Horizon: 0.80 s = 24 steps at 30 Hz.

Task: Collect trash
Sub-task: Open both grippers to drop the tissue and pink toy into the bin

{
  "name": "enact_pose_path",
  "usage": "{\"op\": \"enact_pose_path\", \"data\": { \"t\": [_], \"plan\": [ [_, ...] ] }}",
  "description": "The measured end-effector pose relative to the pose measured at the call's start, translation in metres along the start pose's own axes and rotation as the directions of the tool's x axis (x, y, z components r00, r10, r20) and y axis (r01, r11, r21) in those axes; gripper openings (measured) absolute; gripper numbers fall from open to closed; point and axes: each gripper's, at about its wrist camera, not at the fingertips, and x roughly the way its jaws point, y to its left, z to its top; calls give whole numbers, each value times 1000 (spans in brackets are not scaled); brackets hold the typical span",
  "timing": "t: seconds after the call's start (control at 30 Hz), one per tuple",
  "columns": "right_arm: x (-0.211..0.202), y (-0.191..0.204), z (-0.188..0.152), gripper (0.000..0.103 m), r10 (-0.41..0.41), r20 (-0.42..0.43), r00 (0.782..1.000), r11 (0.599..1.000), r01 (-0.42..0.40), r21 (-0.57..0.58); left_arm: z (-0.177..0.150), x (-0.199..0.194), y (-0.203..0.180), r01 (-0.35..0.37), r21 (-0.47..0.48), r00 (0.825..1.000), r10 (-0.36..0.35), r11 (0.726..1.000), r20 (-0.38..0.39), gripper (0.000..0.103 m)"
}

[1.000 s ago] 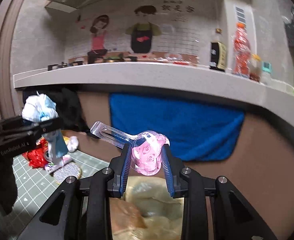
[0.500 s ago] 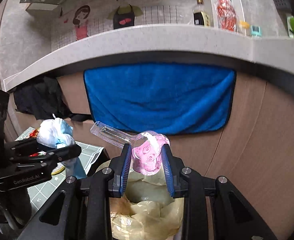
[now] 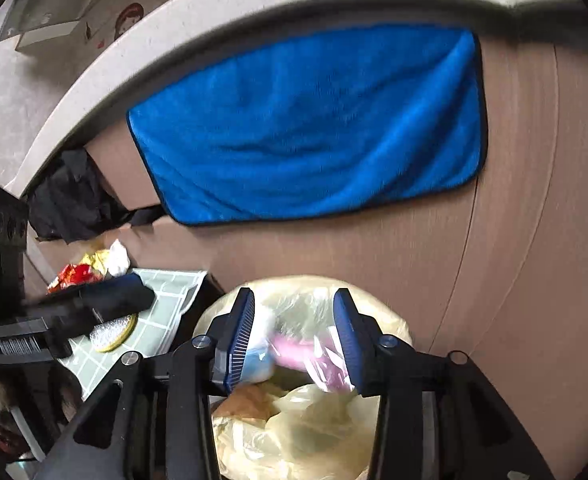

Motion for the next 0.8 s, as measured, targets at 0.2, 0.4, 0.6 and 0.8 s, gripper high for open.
{"op": "enact_pose_path", "data": {
  "t": [0.2, 0.4, 0.6, 0.8],
  "plan": [
    [-9, 7, -6, 39, 15, 3, 1000, 1000, -15, 17, -3, -32, 41, -58, -59, 998, 59, 997, 19, 76],
    [-23, 36, -2, 39, 2, 37, 999, 1000, -1, -12, -24, -93, 89, -214, -76, 972, 220, 974, 84, 76],
    [-21, 89, -5, 39, 49, 50, 998, 996, -45, -83, -47, -156, 148, -336, -144, 924, 355, 931, 141, 76],
    [0, 153, -17, 39, 108, 2, 994, 982, -106, -156, -65, -216, 229, -411, -297, 860, 475, 862, 188, 76]
  ]
}}
